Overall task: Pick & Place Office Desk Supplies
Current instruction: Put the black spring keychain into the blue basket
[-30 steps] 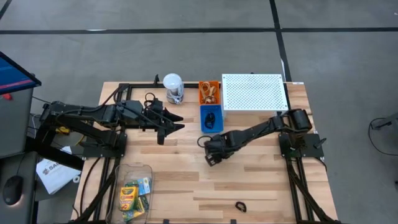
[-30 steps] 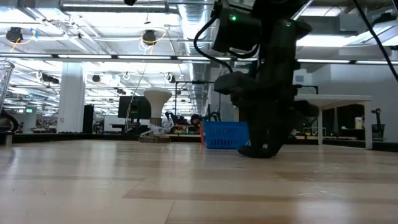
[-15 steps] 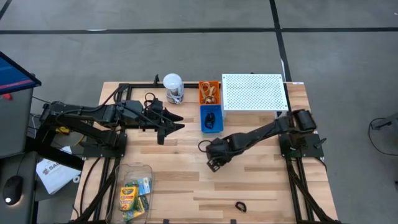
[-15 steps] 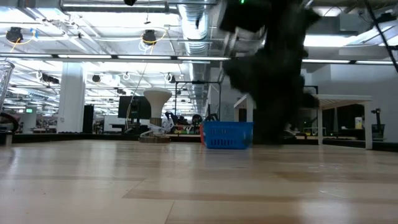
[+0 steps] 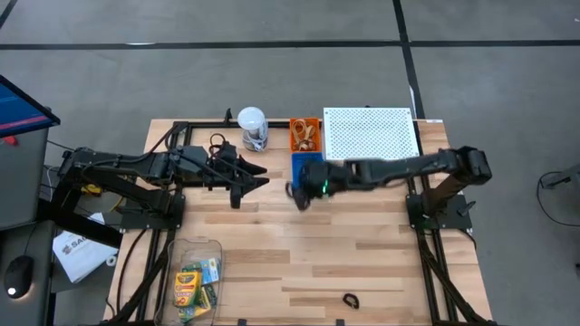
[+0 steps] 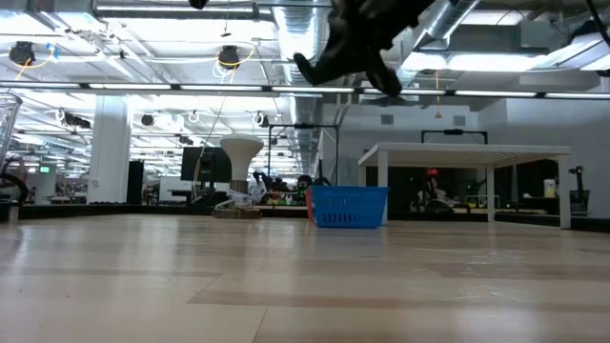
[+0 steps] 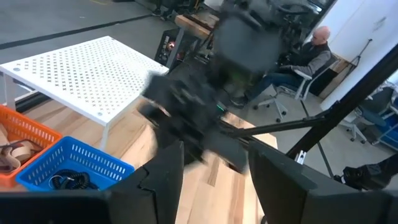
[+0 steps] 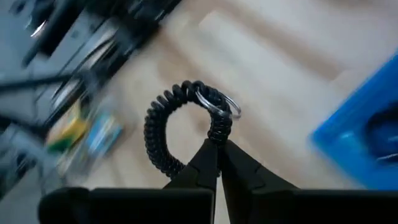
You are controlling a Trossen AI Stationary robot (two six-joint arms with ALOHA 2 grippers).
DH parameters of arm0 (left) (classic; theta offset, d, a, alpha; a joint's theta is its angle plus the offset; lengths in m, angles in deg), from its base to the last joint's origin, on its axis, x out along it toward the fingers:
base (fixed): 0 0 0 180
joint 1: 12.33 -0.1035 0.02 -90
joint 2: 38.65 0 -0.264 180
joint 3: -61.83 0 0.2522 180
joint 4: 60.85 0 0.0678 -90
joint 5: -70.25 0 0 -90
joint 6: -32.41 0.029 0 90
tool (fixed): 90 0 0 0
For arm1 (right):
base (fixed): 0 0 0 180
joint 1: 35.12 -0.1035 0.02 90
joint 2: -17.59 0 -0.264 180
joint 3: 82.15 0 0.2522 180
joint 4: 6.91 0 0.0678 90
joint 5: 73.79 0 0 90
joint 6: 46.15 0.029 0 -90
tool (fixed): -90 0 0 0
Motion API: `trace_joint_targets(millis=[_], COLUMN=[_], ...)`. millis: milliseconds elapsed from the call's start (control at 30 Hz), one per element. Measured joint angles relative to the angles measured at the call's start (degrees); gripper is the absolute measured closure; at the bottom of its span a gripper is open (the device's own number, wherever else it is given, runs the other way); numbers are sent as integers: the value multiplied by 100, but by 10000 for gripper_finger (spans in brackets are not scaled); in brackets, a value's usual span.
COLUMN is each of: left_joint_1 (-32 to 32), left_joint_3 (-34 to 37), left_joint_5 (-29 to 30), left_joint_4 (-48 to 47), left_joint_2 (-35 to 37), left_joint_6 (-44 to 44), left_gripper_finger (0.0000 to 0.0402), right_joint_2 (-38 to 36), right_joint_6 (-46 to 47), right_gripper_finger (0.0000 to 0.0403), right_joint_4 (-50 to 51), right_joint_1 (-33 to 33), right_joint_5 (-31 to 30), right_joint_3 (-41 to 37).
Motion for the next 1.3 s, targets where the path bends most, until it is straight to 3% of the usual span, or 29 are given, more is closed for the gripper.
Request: trace_joint_targets(millis=[133, 267, 567, 833, 1067, 1300], left_joint_1=[-1, 0, -2, -2, -1, -2], left_joint_3=[0, 0, 0, 0, 0, 0], left_joint_5=[48, 220, 447, 540, 536, 528], left_joint_4=[11, 50, 90, 78, 39, -10], left_joint_2=[0, 0, 0, 0, 0, 0], left_joint_6=[-21, -23, -21, -16, -18, -4], left_gripper_finger=[229, 229, 229, 229, 229, 229], right_joint_2=[-111, 44, 1410, 2164, 2343, 2255], right_joint_6=[-329, -792, -1287, -1473, -1483, -1617], right_gripper_finger=[399, 399, 400, 400, 397, 347], right_joint_4=[259, 1280, 3423, 3830, 4034, 4002], right_joint_1=[580, 893, 1295, 1342, 1316, 1313], right_joint_5=[8, 10, -149, 68, 2, -372], right_joint_3=[127, 907, 2652, 2697, 2699, 2707])
